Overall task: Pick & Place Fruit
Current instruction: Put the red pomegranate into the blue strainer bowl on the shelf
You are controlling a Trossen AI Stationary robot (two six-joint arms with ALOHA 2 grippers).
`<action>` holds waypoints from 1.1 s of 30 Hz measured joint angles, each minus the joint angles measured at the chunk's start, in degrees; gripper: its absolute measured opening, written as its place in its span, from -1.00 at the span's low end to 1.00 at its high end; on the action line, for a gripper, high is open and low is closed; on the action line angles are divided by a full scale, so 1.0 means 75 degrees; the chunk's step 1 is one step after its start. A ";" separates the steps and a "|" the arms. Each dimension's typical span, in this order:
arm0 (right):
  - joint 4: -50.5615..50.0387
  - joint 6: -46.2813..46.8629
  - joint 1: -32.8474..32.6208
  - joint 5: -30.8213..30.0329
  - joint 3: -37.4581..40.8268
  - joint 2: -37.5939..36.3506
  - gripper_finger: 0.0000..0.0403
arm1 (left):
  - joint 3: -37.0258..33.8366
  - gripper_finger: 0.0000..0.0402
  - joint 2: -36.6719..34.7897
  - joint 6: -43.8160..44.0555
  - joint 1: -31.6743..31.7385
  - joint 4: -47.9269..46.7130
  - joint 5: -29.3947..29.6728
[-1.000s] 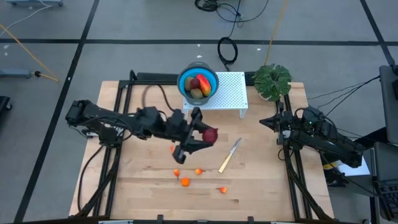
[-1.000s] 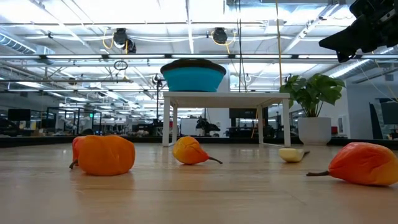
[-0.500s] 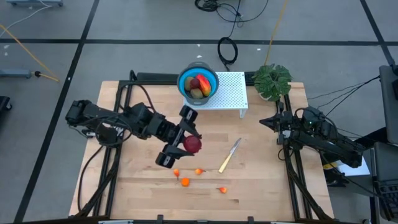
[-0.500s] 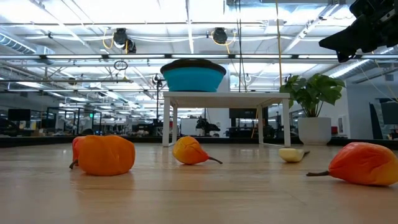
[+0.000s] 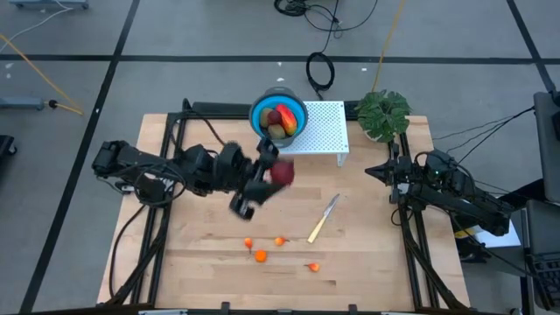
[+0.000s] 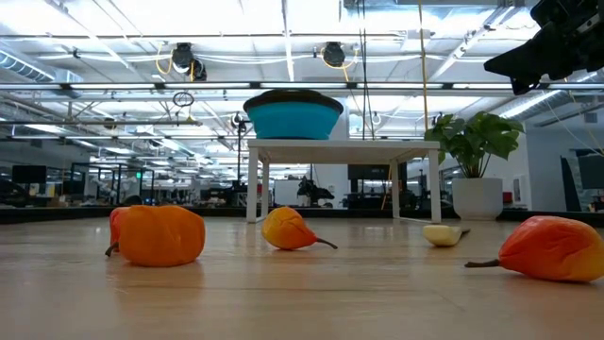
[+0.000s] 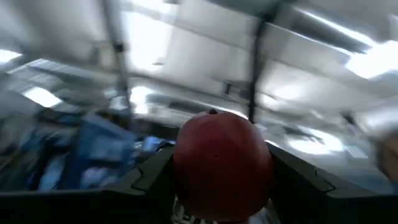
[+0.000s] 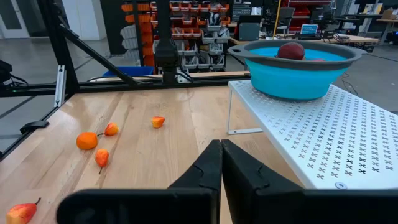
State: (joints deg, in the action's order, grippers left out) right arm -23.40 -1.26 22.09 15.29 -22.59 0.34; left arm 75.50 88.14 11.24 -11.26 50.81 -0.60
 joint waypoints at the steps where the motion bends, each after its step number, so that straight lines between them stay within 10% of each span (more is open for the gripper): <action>1: 0.0000 -0.0002 0.0000 0.0000 0.0000 0.0000 -0.98 | 0.0000 0.05 0.0000 0.0493 0.0022 -0.0014 0.0601; 11: 0.0000 -0.0002 0.0000 0.0000 0.0000 0.0000 -0.98 | -0.0003 0.05 0.0000 0.4819 0.0316 -0.0070 0.3463; 33: -0.0003 0.0000 0.0000 -0.0006 0.0000 0.0000 -0.98 | -0.0003 0.05 0.0000 0.4519 0.1371 -0.4761 0.3466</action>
State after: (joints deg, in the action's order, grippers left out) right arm -23.42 -1.26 22.09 15.25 -22.59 0.34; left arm 75.48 88.14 45.13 -0.97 15.10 25.40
